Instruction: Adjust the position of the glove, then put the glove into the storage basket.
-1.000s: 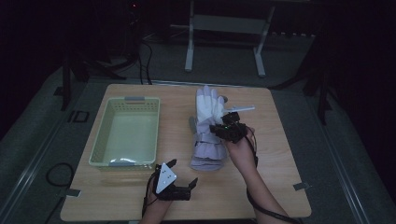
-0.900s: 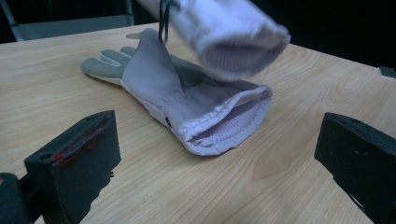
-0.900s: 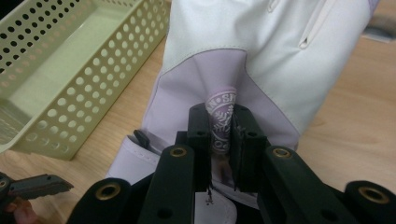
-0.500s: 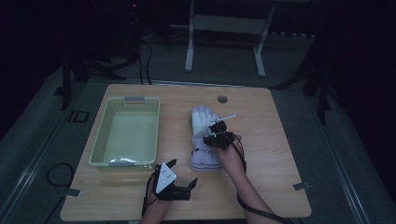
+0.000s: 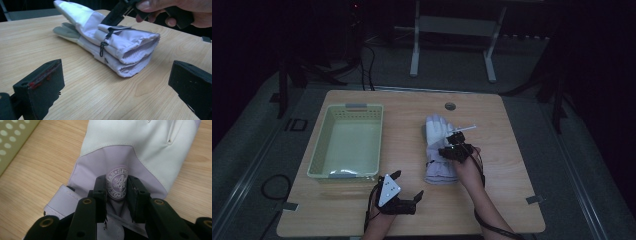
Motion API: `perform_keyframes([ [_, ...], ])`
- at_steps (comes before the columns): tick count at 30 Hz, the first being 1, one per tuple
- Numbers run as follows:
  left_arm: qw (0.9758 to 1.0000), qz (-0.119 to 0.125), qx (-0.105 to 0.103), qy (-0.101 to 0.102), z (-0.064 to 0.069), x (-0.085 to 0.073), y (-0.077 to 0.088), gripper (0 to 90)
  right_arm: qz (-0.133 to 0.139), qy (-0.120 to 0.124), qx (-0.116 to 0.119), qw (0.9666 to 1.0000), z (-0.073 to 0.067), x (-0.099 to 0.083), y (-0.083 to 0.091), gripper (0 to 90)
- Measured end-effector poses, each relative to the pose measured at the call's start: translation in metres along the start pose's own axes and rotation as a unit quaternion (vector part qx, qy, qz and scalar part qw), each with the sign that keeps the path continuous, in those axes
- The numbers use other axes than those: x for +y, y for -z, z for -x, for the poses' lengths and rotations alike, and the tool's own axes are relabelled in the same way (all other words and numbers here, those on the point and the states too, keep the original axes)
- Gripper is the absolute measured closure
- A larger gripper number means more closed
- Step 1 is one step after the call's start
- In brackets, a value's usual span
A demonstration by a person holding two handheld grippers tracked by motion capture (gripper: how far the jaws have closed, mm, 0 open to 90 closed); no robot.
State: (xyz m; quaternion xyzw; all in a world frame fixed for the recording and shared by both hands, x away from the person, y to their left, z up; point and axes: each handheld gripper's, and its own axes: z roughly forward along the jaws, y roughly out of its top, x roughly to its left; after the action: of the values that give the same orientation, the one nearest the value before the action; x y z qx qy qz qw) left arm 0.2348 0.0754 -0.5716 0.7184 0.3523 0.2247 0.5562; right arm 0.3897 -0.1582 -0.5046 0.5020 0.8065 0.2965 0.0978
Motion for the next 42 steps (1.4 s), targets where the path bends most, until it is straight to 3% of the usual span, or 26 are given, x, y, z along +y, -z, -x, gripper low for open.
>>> perform_keyframes([
  [8, 1.0, 0.0, 0.0, -0.001, 0.0, 0.0, 0.0, 0.3, 0.004, -0.005, -0.004, 1.0, 0.013, -0.005, 0.01, 67.4],
  [14, 1.0, 0.001, -0.001, 0.0, 0.0, 0.0, 0.0, 0.3, 0.034, 0.015, 0.008, 0.9993, 0.018, -0.004, 0.026, 39.9],
  [19, 1.0, 0.0, -0.002, 0.0, 0.0, 0.0, 0.0, 0.3, 0.06, 0.03, 0.018, 0.9976, 0.024, -0.004, 0.04, 29.1],
  [21, 1.0, 0.0, -0.001, 0.002, 0.0, 0.0, 0.0, 0.3, 0.073, 0.038, 0.036, 0.9959, 0.026, -0.007, 0.046, 19.2],
  [23, 1.0, -0.002, -0.003, 0.0, -0.001, 0.0, 0.0, 0.3, 0.07, 0.046, 0.042, 0.9956, 0.027, -0.009, 0.048, 14.0],
  [25, 0.9999, 0.007, 0.003, -0.007, -0.003, -0.001, 0.002, 0.3, 0.083, 0.067, 0.046, 0.9932, 0.028, -0.013, 0.052, 14.2],
  [28, 0.9999, 0.001, -0.007, 0.009, -0.007, 0.0, 0.001, 0.3, 0.111, 0.104, 0.044, 0.9874, 0.031, -0.018, 0.057, 16.8],
  [30, 0.9992, -0.027, -0.028, 0.009, -0.007, 0.002, -0.004, 0.3, 0.129, 0.135, 0.028, 0.9821, 0.032, -0.022, 0.059, 17.5],
  [31, 0.9992, -0.027, -0.028, 0.009, -0.007, 0.002, -0.004, 0.3, 0.129, 0.135, 0.028, 0.9821, 0.032, -0.022, 0.059, 17.5],
  [32, 0.9989, -0.034, -0.032, 0.007, -0.006, 0.003, -0.006, 0.3, 0.139, 0.143, 0.027, 0.9795, 0.033, -0.024, 0.061, 17.5],
  [38, 0.9979, -0.055, -0.035, 0.007, 0.001, 0.016, -0.011, 0.4, 0.137, 0.134, 0.035, 0.9809, 0.043, -0.032, 0.069, 15.5],
  [40, 0.998, -0.052, -0.035, -0.003, 0.004, 0.022, -0.012, 0.4, 0.146, 0.139, 0.035, 0.979, 0.045, -0.034, 0.071, 15.4],
  [42, 0.9979, -0.053, -0.037, -0.011, 0.006, 0.029, -0.014, 0.4, 0.162, 0.151, 0.021, 0.975, 0.047, -0.035, 0.075, 15.4],
])
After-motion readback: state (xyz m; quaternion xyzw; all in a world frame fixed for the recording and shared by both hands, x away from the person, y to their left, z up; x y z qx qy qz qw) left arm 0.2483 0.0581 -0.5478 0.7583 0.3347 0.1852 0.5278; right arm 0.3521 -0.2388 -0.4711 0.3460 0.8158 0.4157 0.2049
